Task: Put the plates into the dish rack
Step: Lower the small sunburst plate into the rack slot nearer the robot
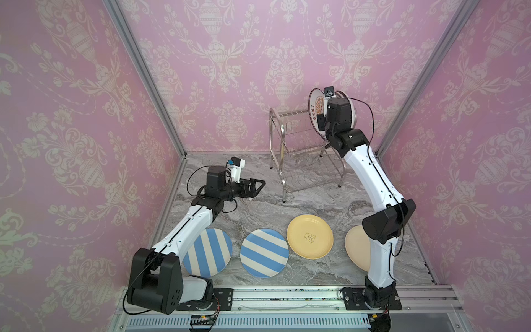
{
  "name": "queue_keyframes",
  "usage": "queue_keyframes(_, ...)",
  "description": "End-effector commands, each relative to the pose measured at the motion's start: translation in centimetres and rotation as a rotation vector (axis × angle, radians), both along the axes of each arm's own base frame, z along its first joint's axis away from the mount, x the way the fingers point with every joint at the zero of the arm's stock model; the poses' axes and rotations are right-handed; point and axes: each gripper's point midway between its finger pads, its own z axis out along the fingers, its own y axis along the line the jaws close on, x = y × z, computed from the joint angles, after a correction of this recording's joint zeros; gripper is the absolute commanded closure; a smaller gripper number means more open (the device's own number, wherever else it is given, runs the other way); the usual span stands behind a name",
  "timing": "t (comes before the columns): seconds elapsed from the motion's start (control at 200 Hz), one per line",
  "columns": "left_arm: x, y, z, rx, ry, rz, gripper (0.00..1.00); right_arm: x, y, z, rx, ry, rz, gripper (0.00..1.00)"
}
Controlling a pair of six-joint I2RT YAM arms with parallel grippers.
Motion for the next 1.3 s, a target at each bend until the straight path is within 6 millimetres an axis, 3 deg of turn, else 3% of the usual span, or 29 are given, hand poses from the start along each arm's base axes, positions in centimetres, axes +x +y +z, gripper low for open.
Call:
queue_keyframes(0.0, -0.2, 0.6, 0.3, 0.020, -0.031, 0.016, 0.01, -1.5, -2.2, 3.1, -0.010, -0.056, -0.045, 0.90)
queue_keyframes(0.345, -0.5, 0.7, 0.5, 0.027, -0.036, 0.019, 0.01, -1.1, -2.9, 4.0, -0.013, -0.059, -0.047, 0.91)
queue_keyframes(0.991, -0.9, 0.8, 0.6, 0.031, -0.039, 0.018, 0.01, -0.4, -3.1, 1.4, -0.032, -0.012, -0.065, 0.91)
queue_keyframes(1.051, -1.0, 0.8, 0.6, 0.035, -0.040, 0.017, 0.01, -0.3, -3.2, 1.0, -0.035, -0.006, -0.069, 0.89)
queue_keyframes(1.131, -1.0, 0.9, 0.5, 0.041, -0.038, 0.019, 0.01, -0.3, -3.2, 0.8, -0.037, -0.002, -0.071, 0.75)
queue_keyframes(1.296, -1.0, 1.0, 0.5, 0.043, -0.039, 0.021, 0.01, -0.3, -3.2, 1.2, -0.039, -0.012, -0.071, 0.74)
